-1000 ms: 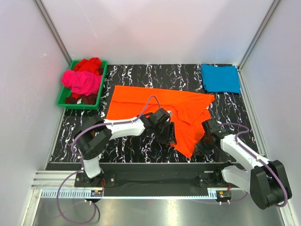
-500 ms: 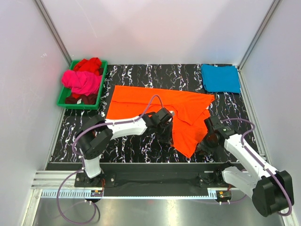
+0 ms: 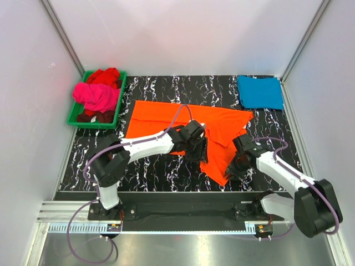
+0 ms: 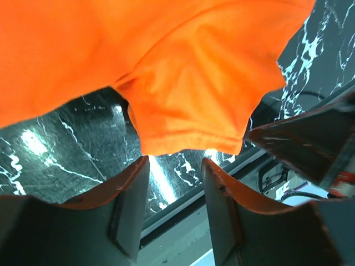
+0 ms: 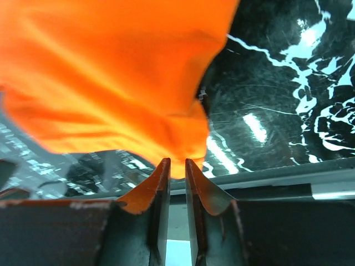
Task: Fold and stack the t-shirts
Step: Fold the tshirt
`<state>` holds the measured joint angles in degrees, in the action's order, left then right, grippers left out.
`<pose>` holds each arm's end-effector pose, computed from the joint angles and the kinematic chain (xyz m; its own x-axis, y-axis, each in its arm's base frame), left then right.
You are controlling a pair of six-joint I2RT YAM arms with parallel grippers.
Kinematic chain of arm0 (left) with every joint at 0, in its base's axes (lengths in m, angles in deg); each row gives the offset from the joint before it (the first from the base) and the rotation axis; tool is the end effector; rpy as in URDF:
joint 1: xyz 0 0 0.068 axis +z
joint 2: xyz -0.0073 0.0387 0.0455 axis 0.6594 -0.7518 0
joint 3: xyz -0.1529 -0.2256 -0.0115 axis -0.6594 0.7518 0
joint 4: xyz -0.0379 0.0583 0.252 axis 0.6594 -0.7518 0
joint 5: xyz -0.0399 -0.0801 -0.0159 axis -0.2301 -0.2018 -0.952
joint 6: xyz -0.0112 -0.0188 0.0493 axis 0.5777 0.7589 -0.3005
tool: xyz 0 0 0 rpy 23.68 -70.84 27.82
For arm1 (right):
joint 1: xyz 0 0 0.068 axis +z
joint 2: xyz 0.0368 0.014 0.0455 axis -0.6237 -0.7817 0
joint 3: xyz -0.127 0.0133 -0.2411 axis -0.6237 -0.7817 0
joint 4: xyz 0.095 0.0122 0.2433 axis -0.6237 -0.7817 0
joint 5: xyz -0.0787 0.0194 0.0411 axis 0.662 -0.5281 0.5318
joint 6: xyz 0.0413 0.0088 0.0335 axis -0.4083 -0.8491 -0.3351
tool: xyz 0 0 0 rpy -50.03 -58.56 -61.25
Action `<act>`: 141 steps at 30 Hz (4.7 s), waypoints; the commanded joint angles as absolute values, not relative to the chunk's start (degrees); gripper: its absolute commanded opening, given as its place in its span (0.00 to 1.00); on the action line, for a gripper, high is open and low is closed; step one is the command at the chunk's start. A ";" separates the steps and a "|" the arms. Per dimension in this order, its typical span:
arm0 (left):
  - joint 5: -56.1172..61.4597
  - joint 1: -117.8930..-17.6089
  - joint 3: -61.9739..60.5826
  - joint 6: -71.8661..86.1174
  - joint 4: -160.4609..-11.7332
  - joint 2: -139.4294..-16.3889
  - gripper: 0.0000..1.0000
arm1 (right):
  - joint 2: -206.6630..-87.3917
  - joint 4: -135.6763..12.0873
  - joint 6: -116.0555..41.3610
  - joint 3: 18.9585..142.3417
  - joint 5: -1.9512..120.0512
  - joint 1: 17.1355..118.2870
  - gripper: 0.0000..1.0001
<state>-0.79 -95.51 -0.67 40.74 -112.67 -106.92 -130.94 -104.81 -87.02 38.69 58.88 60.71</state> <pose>0.2188 -0.3163 0.1981 -0.9543 0.1366 -0.2659 0.2593 0.8209 -0.5088 0.1624 0.0711 0.1711 -0.8322 0.5534 -0.0341 0.5218 0.8026 0.2891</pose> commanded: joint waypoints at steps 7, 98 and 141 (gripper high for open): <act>-3.30 -95.48 -1.04 39.23 -111.32 -111.22 0.47 | -128.09 -109.53 -89.94 36.05 61.41 62.49 0.31; 0.56 -81.79 13.71 43.54 -117.91 -86.72 0.49 | -122.73 -112.70 -110.08 38.06 73.46 81.83 0.00; 10.76 -38.18 19.36 27.10 -114.57 -92.42 0.00 | -130.11 -117.62 -101.55 53.71 78.99 81.74 0.00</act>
